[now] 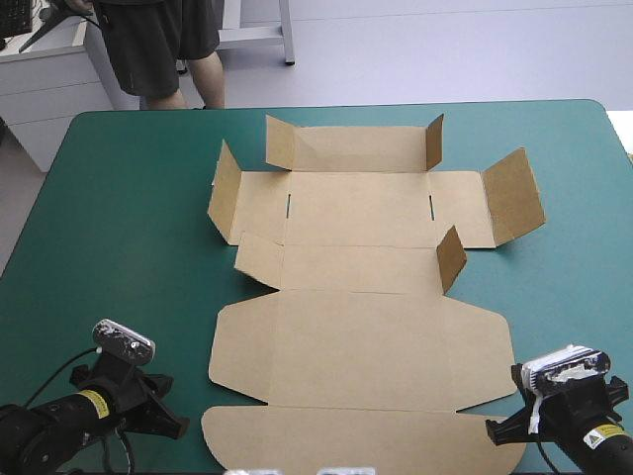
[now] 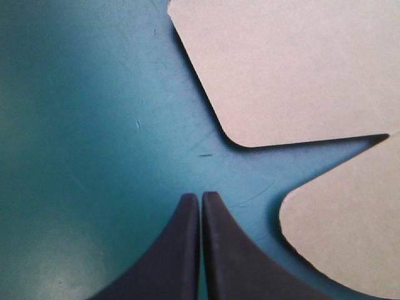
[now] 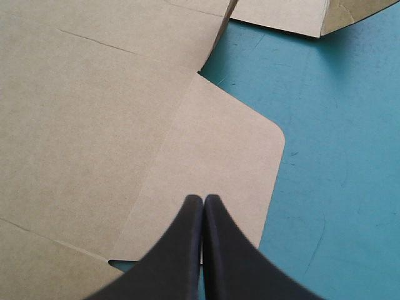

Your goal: Fold the box

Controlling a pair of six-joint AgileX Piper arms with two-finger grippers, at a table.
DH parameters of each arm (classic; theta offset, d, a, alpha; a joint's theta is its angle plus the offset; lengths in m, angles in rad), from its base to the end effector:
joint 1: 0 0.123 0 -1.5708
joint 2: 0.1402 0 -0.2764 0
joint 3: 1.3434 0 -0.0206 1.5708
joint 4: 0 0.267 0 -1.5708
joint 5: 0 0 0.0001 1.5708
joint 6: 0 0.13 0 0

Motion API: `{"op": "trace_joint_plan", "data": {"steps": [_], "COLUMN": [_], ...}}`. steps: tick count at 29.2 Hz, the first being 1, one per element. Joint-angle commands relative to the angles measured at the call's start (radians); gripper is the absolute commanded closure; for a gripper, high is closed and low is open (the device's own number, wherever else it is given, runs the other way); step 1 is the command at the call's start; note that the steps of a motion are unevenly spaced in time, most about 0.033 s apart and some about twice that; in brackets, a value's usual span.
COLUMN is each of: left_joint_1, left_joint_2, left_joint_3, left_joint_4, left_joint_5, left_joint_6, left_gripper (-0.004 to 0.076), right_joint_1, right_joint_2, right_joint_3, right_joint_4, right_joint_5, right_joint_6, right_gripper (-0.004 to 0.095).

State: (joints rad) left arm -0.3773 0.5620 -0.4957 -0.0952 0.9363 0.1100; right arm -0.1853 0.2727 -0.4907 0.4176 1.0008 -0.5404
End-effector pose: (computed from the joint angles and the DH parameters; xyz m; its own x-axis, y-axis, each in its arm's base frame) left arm 0.1215 -0.0589 0.2250 -0.7128 0.3398 -0.6136 0.4496 0.8928 -0.0279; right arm 0.0988 0.0267 0.2594 -0.5423 -0.1859 -0.8194 -0.2687 0.9624 -0.0405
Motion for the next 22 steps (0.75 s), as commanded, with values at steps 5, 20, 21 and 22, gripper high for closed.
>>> {"op": "trace_joint_plan", "data": {"steps": [5,20,21,22], "left_joint_1": [0.0,0.0,0.0,0.0], "left_joint_2": [0.001,0.001,0.001,0.001], "left_joint_3": [-0.026,-0.026,-0.026,-0.026], "left_joint_4": [-0.004,-0.004,-0.004,-0.004], "left_joint_5": [-0.045,-0.045,-0.045,-0.045], "left_joint_6": [-0.007,-0.007,-0.007,-0.007], "left_gripper": [0.0732,0.0732,0.0732,0.0732], "right_joint_1": [-0.001,-0.001,-0.001,-0.001], "right_joint_2": [0.011,0.011,0.011,0.011], "right_joint_3": [-0.028,-0.036,-0.041,-0.046], "right_joint_4": [0.028,0.03,0.03,0.03], "right_joint_5": [-0.05,-0.05,-0.05,-0.05], "right_joint_6": [-0.007,-0.007,-0.007,-0.007], "right_gripper": [0.0927,0.0688,0.064,0.0568]}}
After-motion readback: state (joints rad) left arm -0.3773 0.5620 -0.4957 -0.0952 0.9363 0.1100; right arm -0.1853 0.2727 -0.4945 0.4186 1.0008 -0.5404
